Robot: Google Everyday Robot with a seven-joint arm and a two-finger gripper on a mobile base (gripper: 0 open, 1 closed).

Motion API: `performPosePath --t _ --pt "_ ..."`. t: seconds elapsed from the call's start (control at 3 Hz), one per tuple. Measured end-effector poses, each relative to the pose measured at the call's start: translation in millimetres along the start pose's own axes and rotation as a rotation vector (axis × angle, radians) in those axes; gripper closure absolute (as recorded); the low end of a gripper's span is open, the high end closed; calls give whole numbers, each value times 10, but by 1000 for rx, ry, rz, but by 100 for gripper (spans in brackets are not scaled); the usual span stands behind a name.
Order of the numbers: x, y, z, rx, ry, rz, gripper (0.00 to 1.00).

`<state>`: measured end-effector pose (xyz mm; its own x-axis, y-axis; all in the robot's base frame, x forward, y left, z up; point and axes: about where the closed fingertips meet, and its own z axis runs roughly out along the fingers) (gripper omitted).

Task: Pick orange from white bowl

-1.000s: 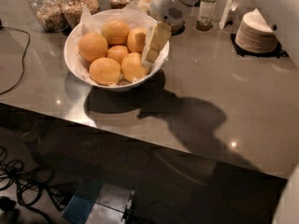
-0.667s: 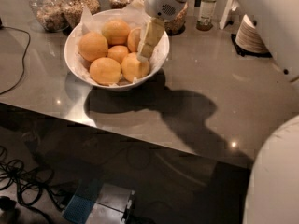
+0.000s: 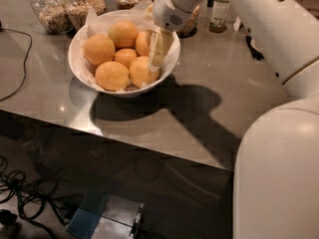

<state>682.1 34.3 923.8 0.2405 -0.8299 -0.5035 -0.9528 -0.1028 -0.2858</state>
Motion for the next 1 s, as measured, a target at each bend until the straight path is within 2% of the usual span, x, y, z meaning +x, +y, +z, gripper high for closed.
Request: performPosePath --t 0.33,0.67,1.0 --pt "64 4 20 -6 15 -15 14" --pt "-42 6 -98 17 31 -73 31" --pt "-198 -10 -226 33 59 -146 23"
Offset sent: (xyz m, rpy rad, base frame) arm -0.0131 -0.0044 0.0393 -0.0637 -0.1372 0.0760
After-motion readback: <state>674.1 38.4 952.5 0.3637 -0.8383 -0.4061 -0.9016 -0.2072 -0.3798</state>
